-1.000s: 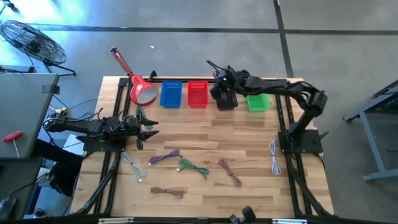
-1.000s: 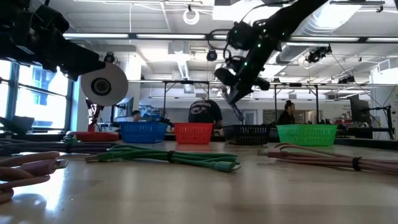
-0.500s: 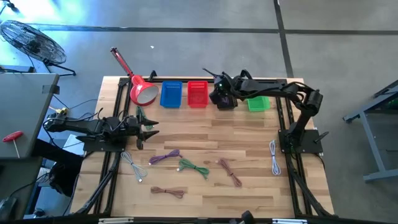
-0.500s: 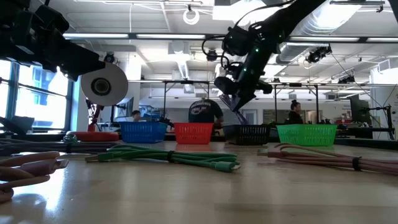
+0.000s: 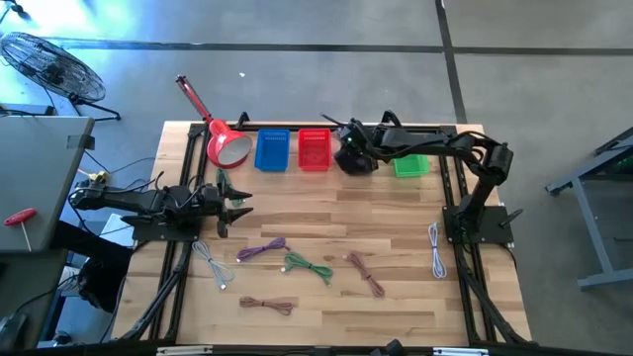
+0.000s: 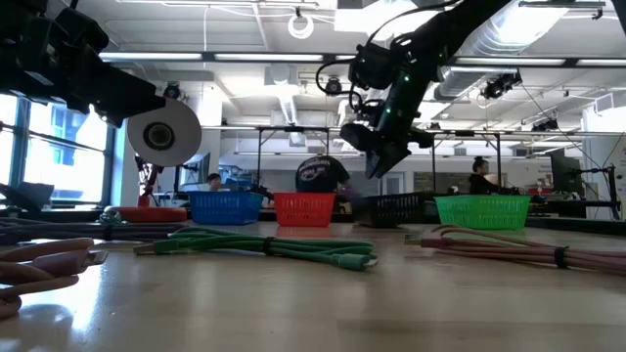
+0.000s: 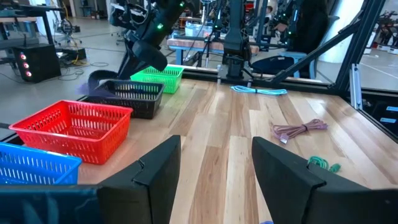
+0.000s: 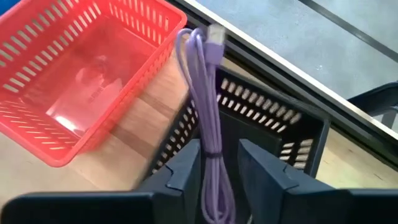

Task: Pick & Place USB Port
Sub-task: Put the right violet charger cable into the black bin, then put the right blue charger cable into the blue bin

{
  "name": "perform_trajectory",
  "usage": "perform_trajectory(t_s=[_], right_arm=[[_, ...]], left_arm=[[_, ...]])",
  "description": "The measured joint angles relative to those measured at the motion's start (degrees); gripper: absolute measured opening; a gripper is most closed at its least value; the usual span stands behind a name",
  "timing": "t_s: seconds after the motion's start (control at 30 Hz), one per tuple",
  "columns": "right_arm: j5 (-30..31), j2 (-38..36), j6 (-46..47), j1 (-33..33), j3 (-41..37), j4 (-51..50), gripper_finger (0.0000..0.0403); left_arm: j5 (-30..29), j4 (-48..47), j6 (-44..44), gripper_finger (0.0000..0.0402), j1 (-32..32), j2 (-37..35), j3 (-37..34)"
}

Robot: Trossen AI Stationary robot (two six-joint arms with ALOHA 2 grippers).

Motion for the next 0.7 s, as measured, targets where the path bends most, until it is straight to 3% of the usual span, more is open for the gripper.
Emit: perform_trajectory(t_s=[0.43, 0.57, 0.7], right_arm=[[0.52, -2.08, -6.01, -0.30, 1.70, -0.05, 0.0129], [0.44, -6.83, -6.88, -0.49, 7.73, -11.50, 0.0129], [-2.87, -12.06, -3.36, 1.17, 14.94, -31.16, 0.0129]], left_arm=[[-0.02, 0.00, 0.00, 0.0195, 0.00, 0.01, 0.00], [-0.04, -0.02, -0.01, 0.0195, 0.01, 0.01, 0.00], [-0.02, -0.32, 0.00, 0.0195, 0.02, -0.01, 0.00]])
